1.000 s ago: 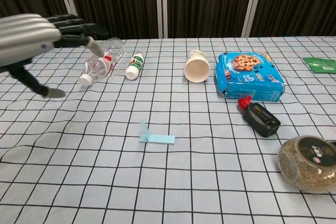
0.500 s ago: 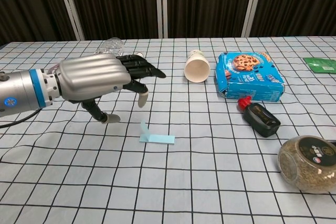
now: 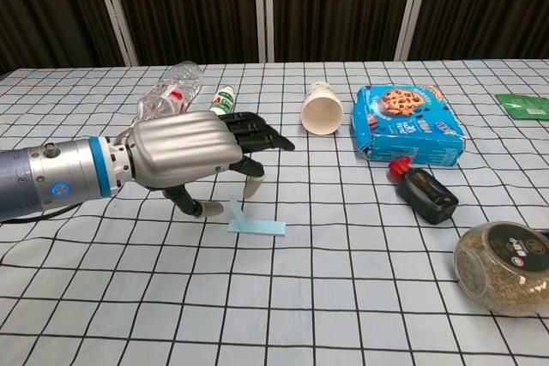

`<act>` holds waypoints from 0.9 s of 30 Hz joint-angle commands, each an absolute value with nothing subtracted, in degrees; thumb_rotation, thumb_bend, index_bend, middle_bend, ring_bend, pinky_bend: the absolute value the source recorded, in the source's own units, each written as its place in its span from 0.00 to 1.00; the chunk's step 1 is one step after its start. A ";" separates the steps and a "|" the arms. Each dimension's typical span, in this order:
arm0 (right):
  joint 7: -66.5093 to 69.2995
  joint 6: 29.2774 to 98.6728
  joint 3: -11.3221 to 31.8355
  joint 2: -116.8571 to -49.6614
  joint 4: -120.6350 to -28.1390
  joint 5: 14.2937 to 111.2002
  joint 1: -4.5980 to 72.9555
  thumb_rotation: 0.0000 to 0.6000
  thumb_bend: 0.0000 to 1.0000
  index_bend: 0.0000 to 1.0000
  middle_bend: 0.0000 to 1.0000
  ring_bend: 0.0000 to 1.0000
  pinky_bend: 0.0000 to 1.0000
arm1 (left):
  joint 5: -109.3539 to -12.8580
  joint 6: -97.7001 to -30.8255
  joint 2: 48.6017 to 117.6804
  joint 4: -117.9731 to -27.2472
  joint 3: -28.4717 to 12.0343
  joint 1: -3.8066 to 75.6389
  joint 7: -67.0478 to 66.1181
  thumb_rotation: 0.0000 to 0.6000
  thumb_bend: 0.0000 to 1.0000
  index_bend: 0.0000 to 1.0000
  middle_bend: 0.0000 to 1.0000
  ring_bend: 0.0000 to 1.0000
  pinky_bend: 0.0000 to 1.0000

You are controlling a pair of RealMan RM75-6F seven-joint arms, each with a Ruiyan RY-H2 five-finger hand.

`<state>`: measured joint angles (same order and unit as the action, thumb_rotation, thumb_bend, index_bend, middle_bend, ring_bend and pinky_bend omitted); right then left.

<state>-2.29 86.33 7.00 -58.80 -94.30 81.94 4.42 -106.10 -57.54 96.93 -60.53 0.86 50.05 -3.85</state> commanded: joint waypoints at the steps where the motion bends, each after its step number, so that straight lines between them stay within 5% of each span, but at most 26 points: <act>1: -2.19 86.34 7.08 -58.80 -94.25 81.85 4.41 1.00 0.00 0.03 0.00 0.00 0.00 | -105.83 -57.36 97.39 -60.19 1.20 50.52 -4.32 1.00 0.37 0.47 0.00 0.00 0.00; 17: -1.29 86.63 7.29 -58.59 -94.14 82.09 4.32 1.00 0.00 0.04 0.00 0.00 0.00 | -103.40 -56.60 97.99 -60.94 2.03 51.52 -7.07 1.00 0.47 0.56 0.00 0.00 0.00; 27: -1.23 86.30 7.03 -58.66 -94.29 82.56 4.44 1.00 0.00 0.04 0.00 0.00 0.00 | -101.65 -57.94 97.64 -62.17 1.10 51.56 -7.45 1.00 0.57 0.78 0.00 0.00 0.00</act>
